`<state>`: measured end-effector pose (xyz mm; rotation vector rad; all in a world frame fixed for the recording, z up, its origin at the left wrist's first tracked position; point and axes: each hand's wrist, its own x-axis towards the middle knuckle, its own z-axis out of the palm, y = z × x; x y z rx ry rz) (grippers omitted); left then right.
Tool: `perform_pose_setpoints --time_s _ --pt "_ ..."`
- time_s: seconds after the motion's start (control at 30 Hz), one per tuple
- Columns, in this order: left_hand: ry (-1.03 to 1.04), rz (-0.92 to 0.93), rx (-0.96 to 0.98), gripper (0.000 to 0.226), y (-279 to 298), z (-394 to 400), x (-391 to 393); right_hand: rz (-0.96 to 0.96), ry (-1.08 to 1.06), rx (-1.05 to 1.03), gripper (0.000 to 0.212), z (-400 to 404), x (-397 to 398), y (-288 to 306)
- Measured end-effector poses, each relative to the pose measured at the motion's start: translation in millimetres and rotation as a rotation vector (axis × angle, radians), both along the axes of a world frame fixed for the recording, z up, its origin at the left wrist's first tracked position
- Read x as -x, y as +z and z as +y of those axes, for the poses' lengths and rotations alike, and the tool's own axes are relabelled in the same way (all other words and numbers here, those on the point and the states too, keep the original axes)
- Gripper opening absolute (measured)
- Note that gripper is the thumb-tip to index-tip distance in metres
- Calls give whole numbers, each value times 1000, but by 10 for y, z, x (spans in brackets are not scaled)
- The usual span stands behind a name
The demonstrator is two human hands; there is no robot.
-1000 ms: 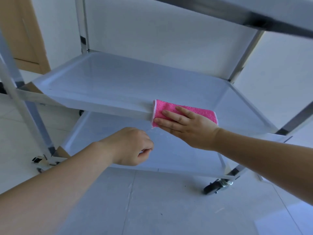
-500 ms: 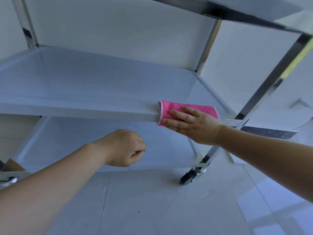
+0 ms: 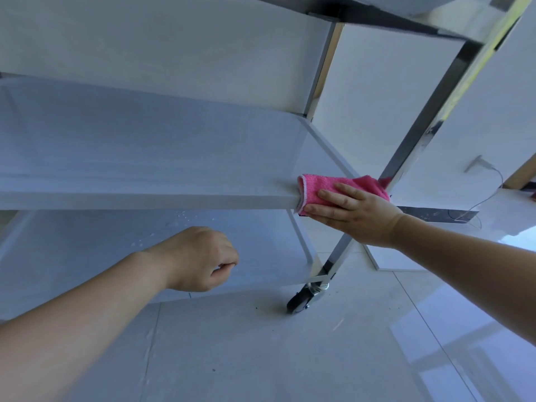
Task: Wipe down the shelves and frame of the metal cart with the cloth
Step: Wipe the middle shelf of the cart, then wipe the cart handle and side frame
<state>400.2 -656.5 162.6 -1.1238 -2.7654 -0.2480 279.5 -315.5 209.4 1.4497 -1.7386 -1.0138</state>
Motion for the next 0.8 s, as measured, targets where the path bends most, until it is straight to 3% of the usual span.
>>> perform_pose_setpoints --time_s 0.37,0.5,0.67,0.8 --pt "22 94 -11 16 195 -80 -61 -166 -28 68 82 -93 -87 48" --pt "14 149 -51 15 343 -63 -97 -278 -26 194 86 -262 -163 53" --pt "-44 164 -83 18 542 104 -110 -407 -2 339 65 -309 -289 151" --pt "-20 284 -132 21 771 245 -45 -445 -84 407 69 -270 -371 245"
